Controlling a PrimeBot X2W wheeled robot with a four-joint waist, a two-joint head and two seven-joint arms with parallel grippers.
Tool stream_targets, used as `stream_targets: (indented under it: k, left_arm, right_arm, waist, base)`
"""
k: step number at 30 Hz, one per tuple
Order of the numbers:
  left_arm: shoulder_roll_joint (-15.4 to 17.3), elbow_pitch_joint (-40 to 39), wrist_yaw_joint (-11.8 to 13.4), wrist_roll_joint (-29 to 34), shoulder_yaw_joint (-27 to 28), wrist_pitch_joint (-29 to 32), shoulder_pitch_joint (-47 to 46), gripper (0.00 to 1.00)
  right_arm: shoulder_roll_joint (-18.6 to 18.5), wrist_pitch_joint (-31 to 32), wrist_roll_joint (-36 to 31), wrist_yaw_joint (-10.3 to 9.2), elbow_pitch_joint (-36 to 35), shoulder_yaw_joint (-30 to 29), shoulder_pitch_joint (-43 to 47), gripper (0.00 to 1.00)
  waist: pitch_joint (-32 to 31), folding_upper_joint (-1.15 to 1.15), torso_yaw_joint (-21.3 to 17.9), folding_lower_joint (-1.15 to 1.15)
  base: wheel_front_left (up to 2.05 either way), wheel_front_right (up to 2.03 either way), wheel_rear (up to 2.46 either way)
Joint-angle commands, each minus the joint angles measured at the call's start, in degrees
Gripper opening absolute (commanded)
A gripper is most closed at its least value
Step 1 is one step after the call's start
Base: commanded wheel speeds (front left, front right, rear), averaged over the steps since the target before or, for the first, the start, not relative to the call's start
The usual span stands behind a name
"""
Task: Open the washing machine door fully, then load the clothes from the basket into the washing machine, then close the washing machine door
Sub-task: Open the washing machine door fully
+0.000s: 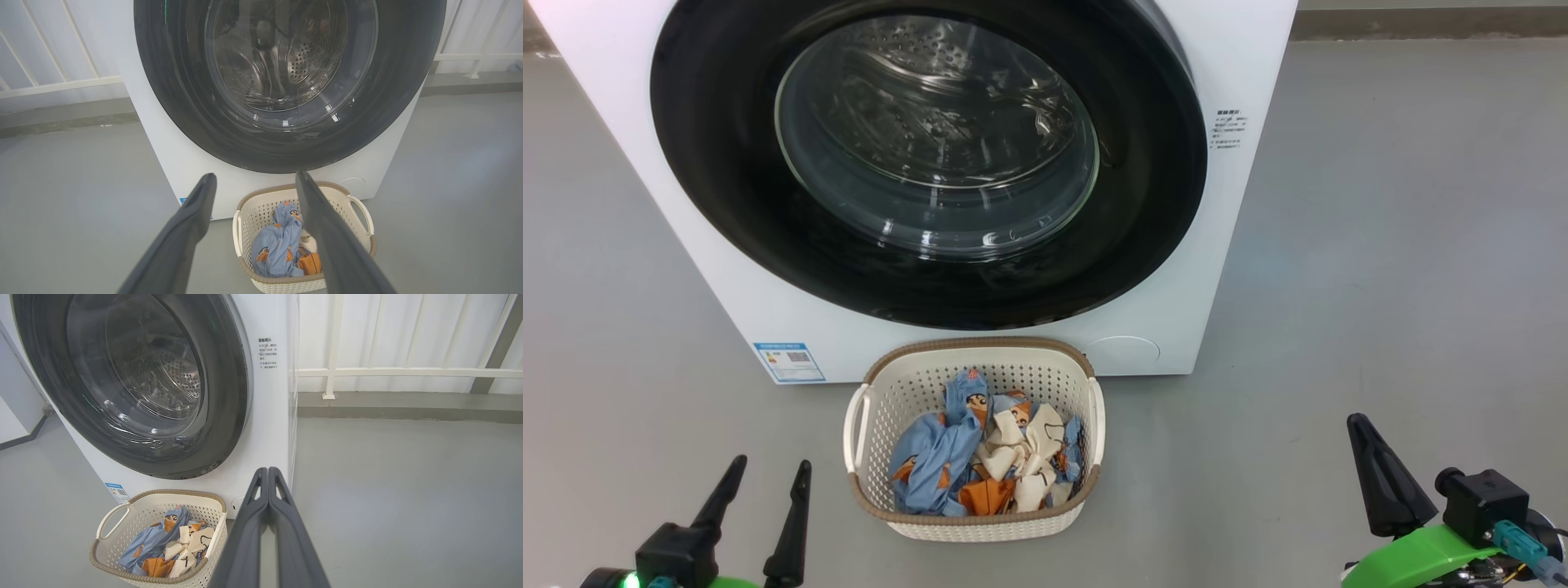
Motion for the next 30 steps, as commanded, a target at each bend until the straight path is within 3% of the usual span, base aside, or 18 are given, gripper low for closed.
stream_targets:
  k: [1,6,11,22,30]
  left_arm:
    - [0.7,-1.7,-0.1,-0.7,2.0,-0.8,-2.4,1.00]
    - [0.8,-1.8,-0.1,-1.0,1.8,-0.8,-2.4,1.00]
    - [0.9,-2.1,-0.1,-1.2,1.6,-0.8,-2.6,1.00]
    - [0.7,-3.0,-0.1,-1.9,1.3,-0.8,-2.6,1.00]
    - [0.9,-4.3,-0.1,-2.5,0.7,-0.8,-3.9,1.00]
  right_arm:
    - [-0.3,-0.7,0.6,0.52,-1.6,1.3,-1.7,0.00]
    - [1.2,-0.7,4.5,0.52,-2.1,-1.1,-1.6,0.00]
    - [2.9,-0.7,13.5,0.52,-1.5,-4.1,-1.8,0.00]
    - [3.4,-0.7,47.3,0.52,3.7,-10.2,-5.6,0.00]
    - [-1.6,-0.2,68.5,0.52,6.4,-12.3,-9.2,0.00]
  waist:
    - [0.1,0.00,0.0,0.00]
    - [0.4,0.00,-0.2,0.00]
    - [1.1,0.00,-0.4,0.00]
    - [3.3,0.00,-1.2,0.00]
    - [7.5,0.00,-1.1,0.00]
  base:
    - [0.00,0.00,0.00]
    - [0.00,0.00,0.00]
    - [0.00,0.00,0.00]
    - [0.00,0.00,0.00]
    - [0.00,0.00,0.00]
